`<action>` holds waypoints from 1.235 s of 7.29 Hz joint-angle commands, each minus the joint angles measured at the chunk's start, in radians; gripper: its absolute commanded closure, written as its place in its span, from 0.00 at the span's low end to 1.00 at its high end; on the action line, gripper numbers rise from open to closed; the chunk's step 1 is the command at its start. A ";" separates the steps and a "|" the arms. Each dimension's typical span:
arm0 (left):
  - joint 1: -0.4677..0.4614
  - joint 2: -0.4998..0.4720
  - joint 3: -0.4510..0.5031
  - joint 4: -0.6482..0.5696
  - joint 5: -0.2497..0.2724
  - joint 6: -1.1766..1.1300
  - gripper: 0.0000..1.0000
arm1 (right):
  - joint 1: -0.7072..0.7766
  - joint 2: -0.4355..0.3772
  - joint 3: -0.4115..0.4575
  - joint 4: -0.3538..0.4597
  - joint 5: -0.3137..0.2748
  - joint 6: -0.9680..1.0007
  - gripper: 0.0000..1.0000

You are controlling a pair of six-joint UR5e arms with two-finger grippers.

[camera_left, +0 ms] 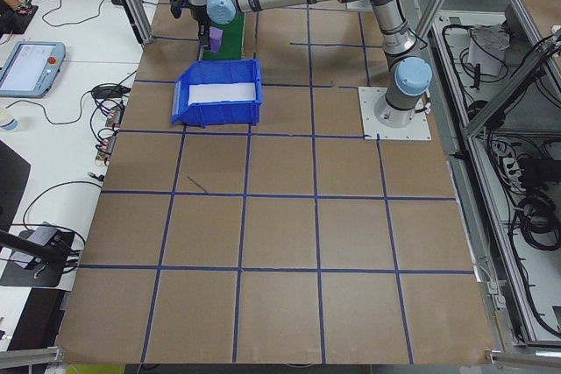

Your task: Move block left to right into plate

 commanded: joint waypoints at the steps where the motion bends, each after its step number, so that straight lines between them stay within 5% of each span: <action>1: -0.052 -0.029 -0.084 0.096 0.001 0.008 0.65 | -0.004 0.032 -0.001 -0.086 0.036 0.009 0.00; 3: -0.053 -0.029 -0.102 0.124 0.001 0.000 0.59 | -0.004 0.034 0.005 -0.086 0.044 0.016 0.00; 4: -0.053 -0.029 -0.099 0.130 0.003 -0.003 0.39 | -0.008 0.034 0.007 -0.084 0.041 0.019 0.00; 5: -0.053 -0.027 -0.099 0.138 0.003 -0.006 0.39 | -0.008 0.035 0.010 -0.086 0.046 0.016 0.00; 6: -0.053 -0.024 -0.091 0.144 0.001 -0.016 0.00 | -0.010 0.041 -0.005 -0.086 0.047 0.015 0.00; 9: -0.058 0.000 -0.079 0.133 0.000 -0.055 0.00 | -0.010 0.045 0.016 -0.086 0.043 0.001 0.00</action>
